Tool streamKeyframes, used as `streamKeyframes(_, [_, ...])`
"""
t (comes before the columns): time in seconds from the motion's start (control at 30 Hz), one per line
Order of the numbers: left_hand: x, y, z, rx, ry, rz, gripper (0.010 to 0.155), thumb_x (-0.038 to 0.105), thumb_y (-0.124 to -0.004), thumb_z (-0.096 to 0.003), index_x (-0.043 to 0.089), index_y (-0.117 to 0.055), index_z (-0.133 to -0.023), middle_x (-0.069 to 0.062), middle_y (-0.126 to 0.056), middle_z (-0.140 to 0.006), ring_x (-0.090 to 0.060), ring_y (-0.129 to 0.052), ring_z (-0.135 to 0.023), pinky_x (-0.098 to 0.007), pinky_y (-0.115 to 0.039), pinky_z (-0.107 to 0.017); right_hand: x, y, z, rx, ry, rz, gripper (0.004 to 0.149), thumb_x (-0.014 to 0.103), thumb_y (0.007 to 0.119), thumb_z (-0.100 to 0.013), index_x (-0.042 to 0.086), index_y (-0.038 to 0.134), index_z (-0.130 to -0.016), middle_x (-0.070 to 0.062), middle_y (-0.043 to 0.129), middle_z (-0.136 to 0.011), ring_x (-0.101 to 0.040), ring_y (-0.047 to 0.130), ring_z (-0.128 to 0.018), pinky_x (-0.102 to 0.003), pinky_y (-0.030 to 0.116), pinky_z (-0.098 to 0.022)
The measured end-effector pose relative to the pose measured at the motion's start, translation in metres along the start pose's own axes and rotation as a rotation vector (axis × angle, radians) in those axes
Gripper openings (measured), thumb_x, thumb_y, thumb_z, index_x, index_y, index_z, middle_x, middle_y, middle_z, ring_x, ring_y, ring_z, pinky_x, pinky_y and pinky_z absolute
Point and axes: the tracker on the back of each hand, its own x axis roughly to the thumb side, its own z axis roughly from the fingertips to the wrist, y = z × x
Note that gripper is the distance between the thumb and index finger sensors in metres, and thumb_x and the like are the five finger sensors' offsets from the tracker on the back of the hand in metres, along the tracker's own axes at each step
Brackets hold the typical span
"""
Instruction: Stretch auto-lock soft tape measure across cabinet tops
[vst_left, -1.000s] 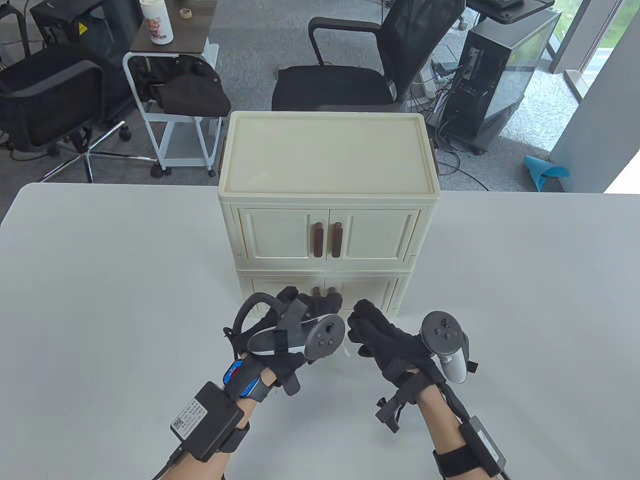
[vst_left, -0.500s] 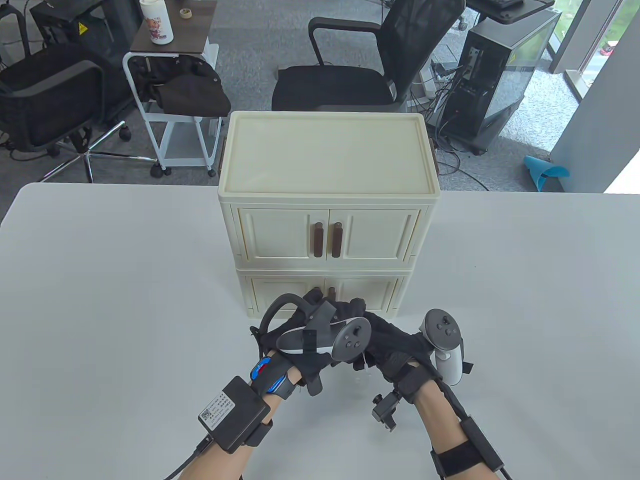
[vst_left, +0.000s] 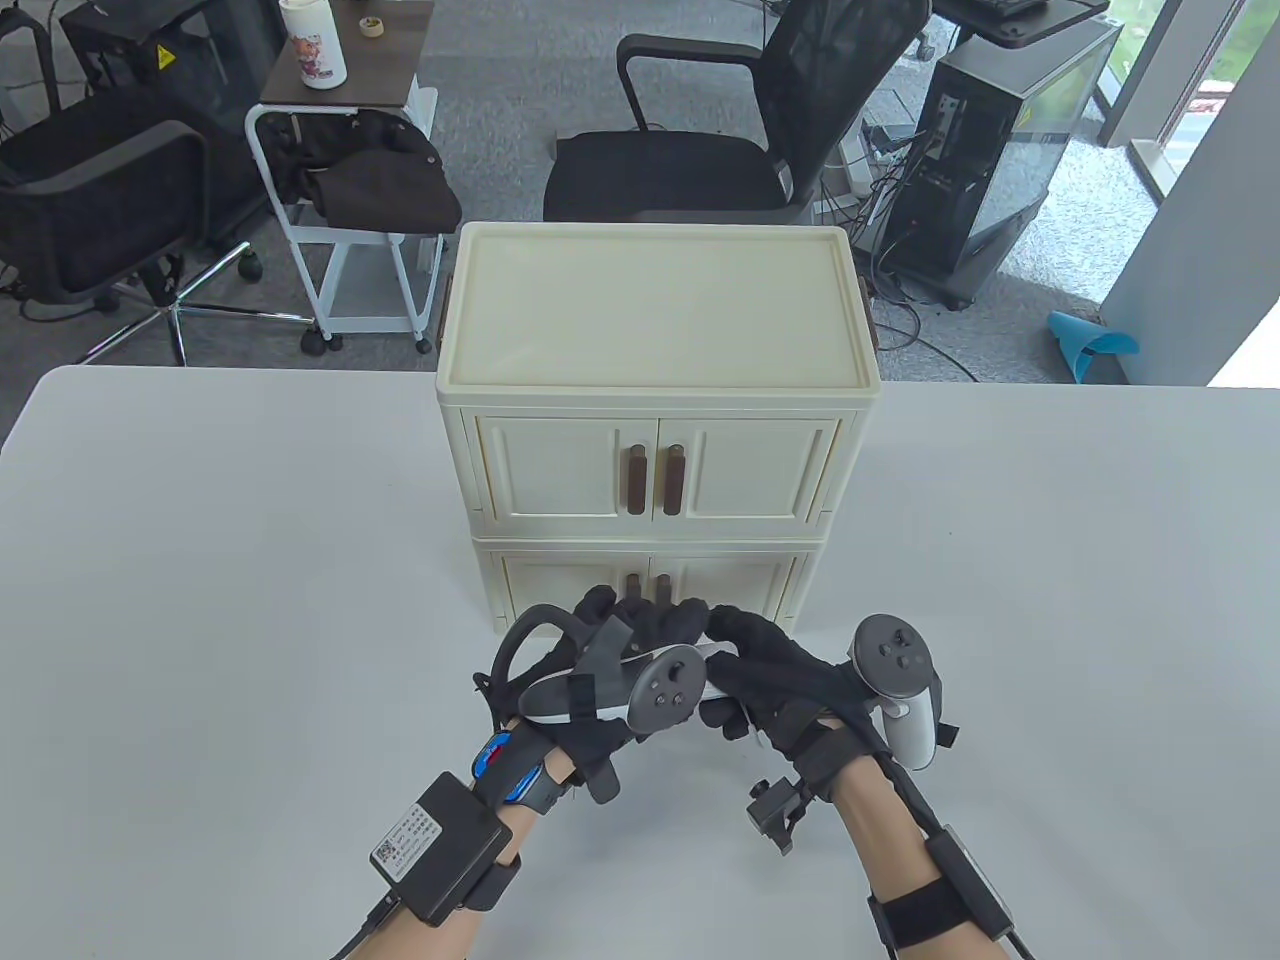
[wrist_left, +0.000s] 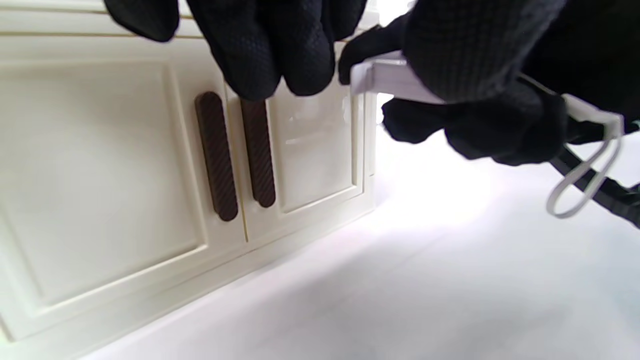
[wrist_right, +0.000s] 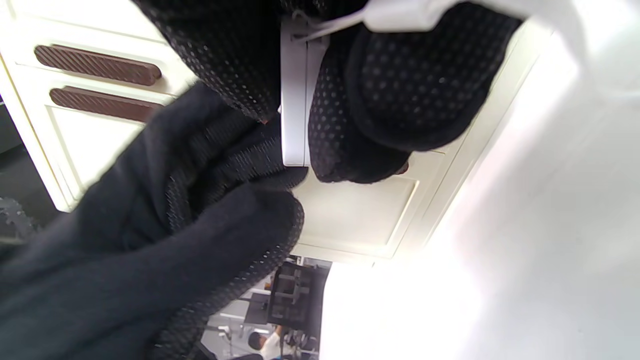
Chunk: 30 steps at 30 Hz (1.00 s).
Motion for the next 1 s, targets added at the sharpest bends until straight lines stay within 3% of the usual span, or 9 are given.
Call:
streamKeyframes(0.17, [-0.008,-0.009,0.006,0.039,0.025,0.078,0.071,0.056,-0.072,-0.0561,0.019,-0.053,-0.113,-0.001,-0.075,-0.112,-0.029,-0.082,-0.104,-0.062,-0.062,-0.077,0.003,-0.001,0.004,0.016,-0.018,-0.058,0.047,0.029,0.084,-0.058,0.017,0.069,-0.101,-0.021,0.096,-0.075,-0.033,0.105,-0.045,-0.036,0.092,-0.031])
streamKeyframes(0.5, [-0.002,-0.012,0.011,0.146,0.016,0.111,0.052,0.048,-0.069,-0.0590,0.023,-0.066,-0.105,0.005,-0.085,-0.102,-0.024,-0.089,-0.098,-0.063,-0.061,-0.077,0.006,0.001,0.008,0.032,-0.032,-0.063,0.047,0.029,0.085,-0.058,0.015,0.069,-0.100,-0.021,0.097,-0.074,-0.031,0.106,-0.044,-0.034,0.093,-0.030])
streamKeyframes(0.8, [-0.008,-0.015,0.016,0.176,0.031,0.160,0.044,0.045,-0.070,-0.0601,0.025,-0.072,-0.099,0.008,-0.089,-0.097,-0.022,-0.091,-0.094,-0.064,-0.060,-0.077,0.009,0.004,0.008,0.051,-0.027,-0.063,0.049,0.029,0.085,-0.057,0.013,0.069,-0.101,-0.021,0.097,-0.074,-0.031,0.106,-0.045,-0.034,0.094,-0.030])
streamKeyframes(1.0, [-0.029,-0.011,0.031,0.185,0.080,0.150,0.043,0.046,-0.068,-0.0607,0.027,-0.072,-0.099,0.009,-0.089,-0.097,-0.022,-0.090,-0.096,-0.064,-0.060,-0.077,0.012,-0.013,0.010,0.004,-0.023,-0.061,0.050,0.029,0.085,-0.057,0.013,0.068,-0.101,-0.020,0.096,-0.075,-0.031,0.106,-0.045,-0.034,0.094,-0.030])
